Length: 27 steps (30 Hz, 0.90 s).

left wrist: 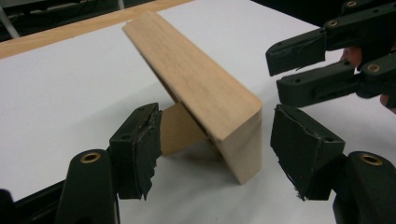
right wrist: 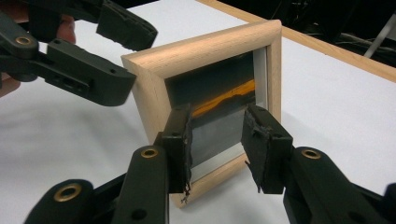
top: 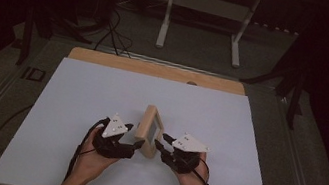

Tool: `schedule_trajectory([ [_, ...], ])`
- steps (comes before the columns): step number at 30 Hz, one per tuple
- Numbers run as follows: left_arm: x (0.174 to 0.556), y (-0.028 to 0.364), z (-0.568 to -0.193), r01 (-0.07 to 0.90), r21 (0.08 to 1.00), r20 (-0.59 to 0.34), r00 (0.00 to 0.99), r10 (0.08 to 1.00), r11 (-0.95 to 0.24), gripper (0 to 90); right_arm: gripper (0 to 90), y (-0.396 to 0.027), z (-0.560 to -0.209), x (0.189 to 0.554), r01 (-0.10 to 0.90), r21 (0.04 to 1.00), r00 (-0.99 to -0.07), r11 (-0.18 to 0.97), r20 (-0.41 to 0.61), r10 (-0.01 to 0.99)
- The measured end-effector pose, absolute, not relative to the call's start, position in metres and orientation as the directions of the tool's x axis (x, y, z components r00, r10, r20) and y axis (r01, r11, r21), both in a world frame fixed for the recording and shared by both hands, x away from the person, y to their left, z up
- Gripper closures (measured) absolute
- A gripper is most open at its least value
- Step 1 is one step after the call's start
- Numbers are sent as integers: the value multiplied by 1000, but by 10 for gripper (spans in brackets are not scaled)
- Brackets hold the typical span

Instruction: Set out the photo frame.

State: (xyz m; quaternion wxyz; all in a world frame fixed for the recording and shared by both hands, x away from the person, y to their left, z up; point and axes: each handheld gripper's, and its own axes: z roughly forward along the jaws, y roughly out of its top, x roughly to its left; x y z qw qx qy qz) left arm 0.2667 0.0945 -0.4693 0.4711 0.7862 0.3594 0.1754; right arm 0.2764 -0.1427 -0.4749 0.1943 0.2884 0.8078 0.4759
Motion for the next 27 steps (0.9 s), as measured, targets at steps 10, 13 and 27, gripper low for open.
schedule_trajectory([
  [10,277,82,-469,418,860,-67,662,747,-293,323,625,-144,-474,277,284,882,-755,376,-36,654],
  [13,279,81,-470,429,857,-74,651,756,-286,331,625,-145,-474,277,286,882,-754,375,-34,656],
  [27,284,80,-468,467,837,-106,648,754,-284,390,624,-145,-474,278,285,884,-754,371,-32,656],
])
